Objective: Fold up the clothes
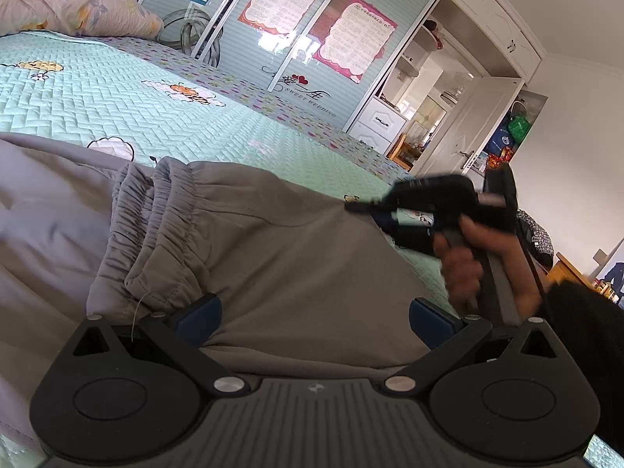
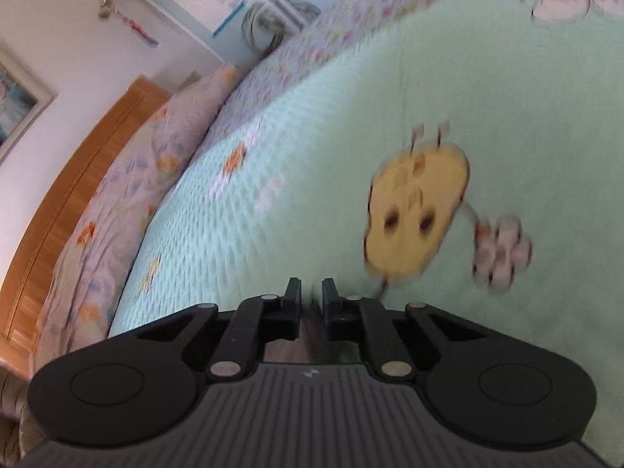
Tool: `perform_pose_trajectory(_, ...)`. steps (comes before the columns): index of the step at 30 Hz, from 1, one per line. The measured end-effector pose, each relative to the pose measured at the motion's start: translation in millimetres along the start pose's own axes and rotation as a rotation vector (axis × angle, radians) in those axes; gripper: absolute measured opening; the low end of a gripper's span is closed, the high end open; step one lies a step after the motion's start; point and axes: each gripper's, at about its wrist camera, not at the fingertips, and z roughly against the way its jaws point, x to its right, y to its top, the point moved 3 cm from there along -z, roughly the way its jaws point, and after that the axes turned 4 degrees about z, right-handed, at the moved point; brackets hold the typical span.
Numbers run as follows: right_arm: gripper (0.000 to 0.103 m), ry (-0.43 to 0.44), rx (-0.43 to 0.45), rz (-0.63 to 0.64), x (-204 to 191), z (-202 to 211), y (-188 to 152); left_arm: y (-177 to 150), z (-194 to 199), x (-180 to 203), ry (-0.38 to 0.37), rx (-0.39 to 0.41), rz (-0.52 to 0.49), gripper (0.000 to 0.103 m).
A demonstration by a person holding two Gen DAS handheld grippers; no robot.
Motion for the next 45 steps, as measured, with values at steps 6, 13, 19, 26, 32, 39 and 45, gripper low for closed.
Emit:
perform_pose_trajectory(6, 0.021, -0.015, 0.035, -0.015, 14, 46, -14, -1, 1, 0, -0.002, 0.0, 0.002, 0.102)
perform_pose_trajectory(13, 0.044, -0.036, -0.075, 0.095, 2, 111, -110, 0, 2, 1, -0.004, 0.002, 0.004, 0.102)
perform_pose_trajectory(19, 0.018, -0.042, -0.082, 0.104, -4, 159, -172, 1, 3, 0, -0.011, 0.008, 0.01, 0.102)
perform_pose_trajectory(26, 0.043, -0.018, 0.013, 0.035, -1, 143, -123, 5, 18, -1, -0.095, 0.095, 0.05, 0.102)
perform_pose_trajectory(32, 0.066, 0.045, 0.079, -0.099, 13, 122, -89, 7, 29, 16, -0.176, 0.126, 0.014, 0.102)
perform_pose_trajectory(39, 0.065, 0.066, 0.094, -0.021, 22, 101, -73, -1, -1, 72, -0.228, -0.011, -0.077, 0.102)
perform_pose_trajectory(45, 0.031, -0.136, 0.014, 0.346, 4, 58, -54, -16, -58, 140, -0.287, -0.117, -0.164, 0.102)
